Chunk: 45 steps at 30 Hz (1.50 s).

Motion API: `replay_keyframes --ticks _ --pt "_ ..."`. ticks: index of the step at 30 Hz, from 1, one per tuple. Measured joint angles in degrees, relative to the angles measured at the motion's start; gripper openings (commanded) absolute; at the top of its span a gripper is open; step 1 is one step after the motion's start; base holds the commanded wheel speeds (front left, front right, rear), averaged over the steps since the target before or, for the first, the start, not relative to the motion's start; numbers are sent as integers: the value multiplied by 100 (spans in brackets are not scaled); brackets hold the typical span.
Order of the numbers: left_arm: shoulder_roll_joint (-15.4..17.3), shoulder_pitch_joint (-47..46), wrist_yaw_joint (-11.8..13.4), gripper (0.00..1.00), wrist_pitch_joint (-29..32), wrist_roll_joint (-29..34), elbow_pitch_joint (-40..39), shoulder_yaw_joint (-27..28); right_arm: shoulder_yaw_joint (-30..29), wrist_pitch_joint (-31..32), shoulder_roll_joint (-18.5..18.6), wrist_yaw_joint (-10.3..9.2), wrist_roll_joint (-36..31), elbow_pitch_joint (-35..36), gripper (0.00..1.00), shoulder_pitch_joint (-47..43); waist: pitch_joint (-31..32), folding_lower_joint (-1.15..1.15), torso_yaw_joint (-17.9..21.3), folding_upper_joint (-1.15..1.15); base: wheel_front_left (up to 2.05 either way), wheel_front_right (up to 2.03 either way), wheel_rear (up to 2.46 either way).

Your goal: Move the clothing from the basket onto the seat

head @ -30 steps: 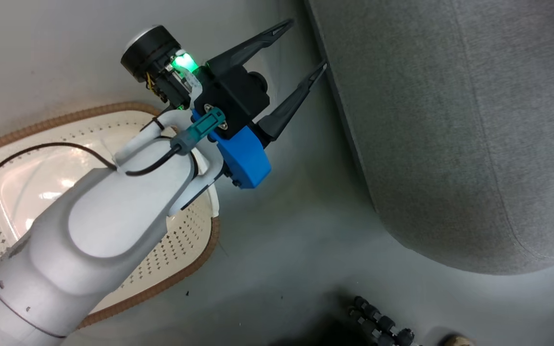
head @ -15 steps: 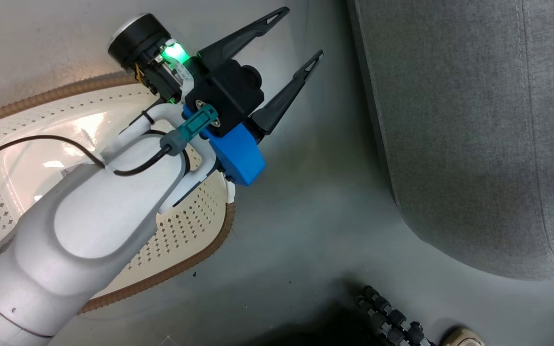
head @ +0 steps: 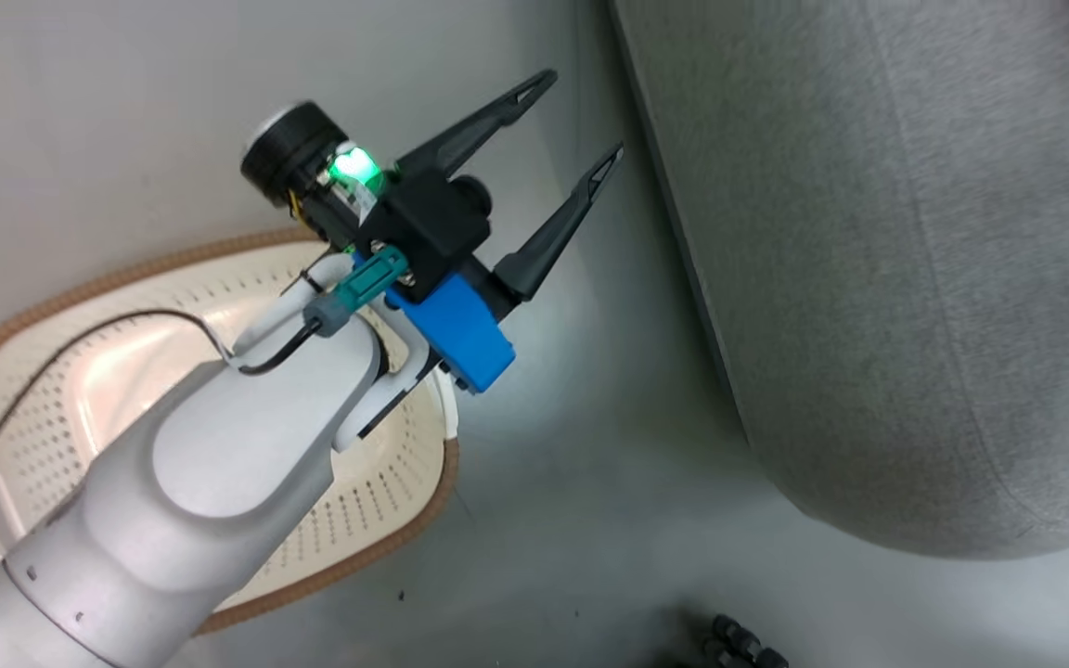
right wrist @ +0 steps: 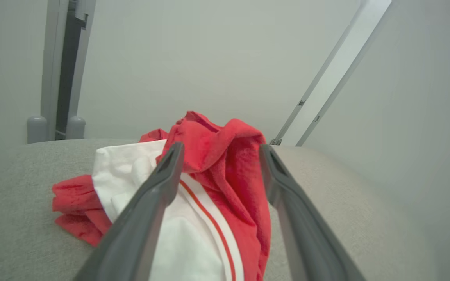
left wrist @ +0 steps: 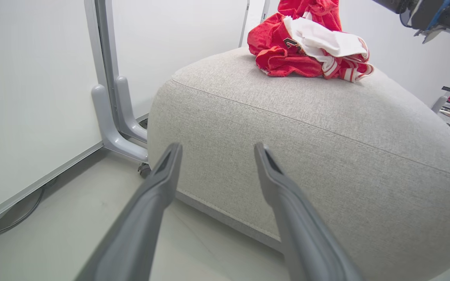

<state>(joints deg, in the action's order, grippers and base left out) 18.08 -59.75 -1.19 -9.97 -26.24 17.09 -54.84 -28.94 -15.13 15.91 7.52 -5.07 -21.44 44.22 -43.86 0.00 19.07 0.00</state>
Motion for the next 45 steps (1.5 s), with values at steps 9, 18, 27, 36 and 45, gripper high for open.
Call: replay_keyframes --ticks 9,18,27,36,45 --pt "-41 823 302 100 -478 -515 599 624 1026 -1 -282 0 18 1051 100 -987 1310 -2 -218 0 0 0 0" --pt "65 2115 679 100 -504 -493 230 2013 2246 0 -616 0 225 1330 100 -1824 2486 -2 -814 0 0 0 0" --pt "-123 3684 700 100 -508 76 -177 3228 2685 0 -946 0 524 1306 100 -2764 3397 -2 -1541 0 0 0 0" --pt "-594 4836 416 100 -508 612 -342 3994 2708 -1 -1140 0 648 1300 100 -3739 4050 -2 -1995 0 0 0 0" --pt "-1039 5295 -66 100 -508 1005 -277 4414 2520 0 -1265 0 800 1263 100 -4477 4397 -1 -2253 0 0 0 0"
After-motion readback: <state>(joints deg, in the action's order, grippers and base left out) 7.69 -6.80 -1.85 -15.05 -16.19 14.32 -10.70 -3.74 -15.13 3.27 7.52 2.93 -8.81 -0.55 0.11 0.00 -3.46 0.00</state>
